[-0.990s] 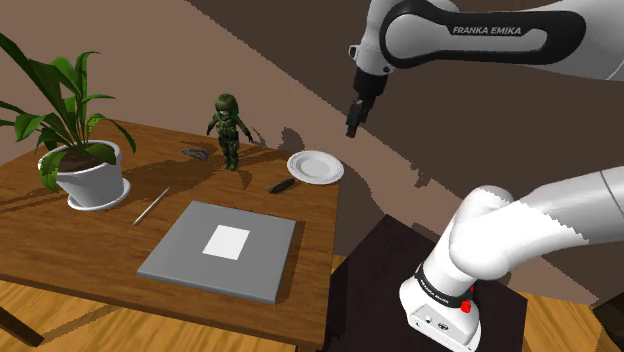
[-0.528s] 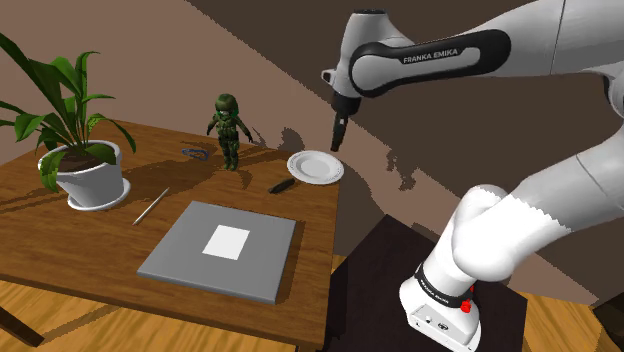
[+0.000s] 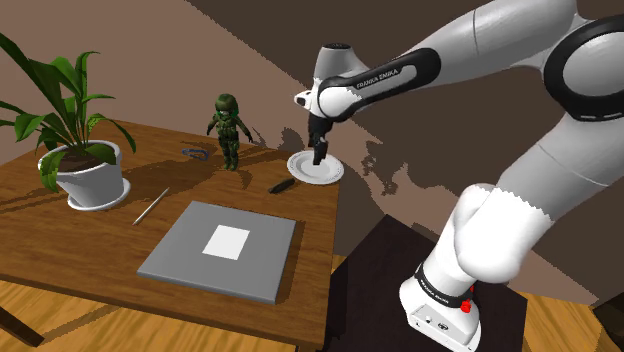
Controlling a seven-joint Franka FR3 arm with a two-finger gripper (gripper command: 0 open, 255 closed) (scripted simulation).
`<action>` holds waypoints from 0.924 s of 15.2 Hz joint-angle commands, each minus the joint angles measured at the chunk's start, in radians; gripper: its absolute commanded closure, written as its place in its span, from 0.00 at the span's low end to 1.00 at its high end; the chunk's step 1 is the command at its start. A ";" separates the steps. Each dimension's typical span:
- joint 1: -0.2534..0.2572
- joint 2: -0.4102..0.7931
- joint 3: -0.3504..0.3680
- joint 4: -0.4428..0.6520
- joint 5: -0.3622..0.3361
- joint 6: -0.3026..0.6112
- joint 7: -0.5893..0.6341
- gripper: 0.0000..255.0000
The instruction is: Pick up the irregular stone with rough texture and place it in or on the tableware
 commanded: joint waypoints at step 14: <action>0.037 0.462 0.048 0.169 0.162 0.288 -0.552 0.00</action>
